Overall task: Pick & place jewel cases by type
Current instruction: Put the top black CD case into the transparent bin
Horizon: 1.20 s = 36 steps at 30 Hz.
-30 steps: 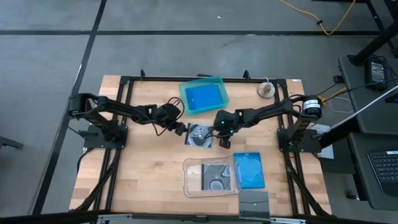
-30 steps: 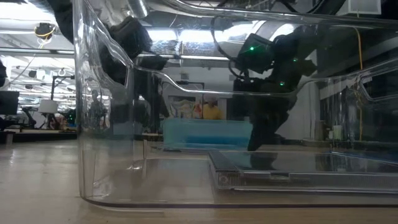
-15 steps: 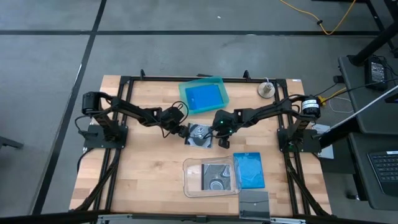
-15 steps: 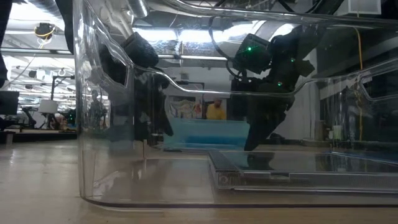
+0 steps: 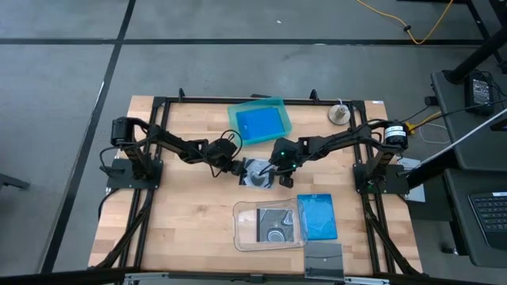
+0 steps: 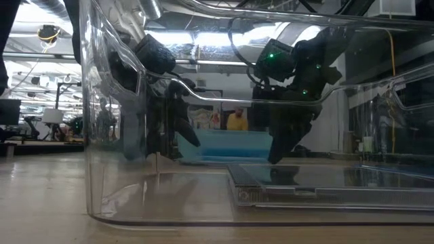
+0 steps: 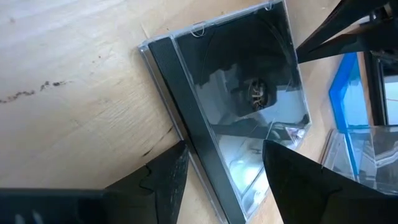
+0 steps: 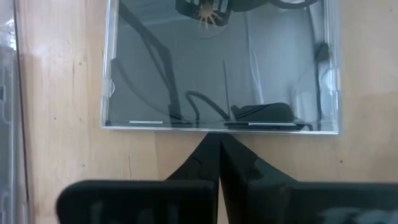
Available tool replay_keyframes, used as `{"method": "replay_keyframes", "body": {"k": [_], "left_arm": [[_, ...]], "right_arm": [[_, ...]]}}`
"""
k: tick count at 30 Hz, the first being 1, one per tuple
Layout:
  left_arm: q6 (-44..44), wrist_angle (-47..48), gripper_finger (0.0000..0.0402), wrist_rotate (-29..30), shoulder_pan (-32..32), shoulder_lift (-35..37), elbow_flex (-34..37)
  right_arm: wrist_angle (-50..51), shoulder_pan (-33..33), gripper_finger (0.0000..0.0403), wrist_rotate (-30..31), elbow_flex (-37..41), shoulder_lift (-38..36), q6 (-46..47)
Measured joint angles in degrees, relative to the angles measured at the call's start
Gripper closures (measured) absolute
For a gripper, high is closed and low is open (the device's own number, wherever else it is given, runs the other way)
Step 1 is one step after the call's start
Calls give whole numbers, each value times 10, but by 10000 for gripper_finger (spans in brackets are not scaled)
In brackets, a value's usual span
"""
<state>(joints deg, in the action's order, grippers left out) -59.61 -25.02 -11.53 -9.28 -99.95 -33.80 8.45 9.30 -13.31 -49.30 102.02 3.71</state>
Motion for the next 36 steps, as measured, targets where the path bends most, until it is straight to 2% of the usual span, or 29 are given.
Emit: {"method": "replay_keyframes", "body": {"k": [12, 25, 30, 36], "left_arm": [[15, -13, 208, -2, 1, 17, 1], [17, 4, 214, 0, 1, 90, -3], [22, -32, 215, 0, 3, 126, -14], [47, 9, 219, 18, 3, 124, -18]], "right_arm": [[0, 0, 398, 6, 1, 0, -12], [1, 0, 398, 8, 1, 0, -26], [-4, 1, 394, 12, 1, 1, -25], [-8, 1, 397, 15, 1, 1, -27]]}}
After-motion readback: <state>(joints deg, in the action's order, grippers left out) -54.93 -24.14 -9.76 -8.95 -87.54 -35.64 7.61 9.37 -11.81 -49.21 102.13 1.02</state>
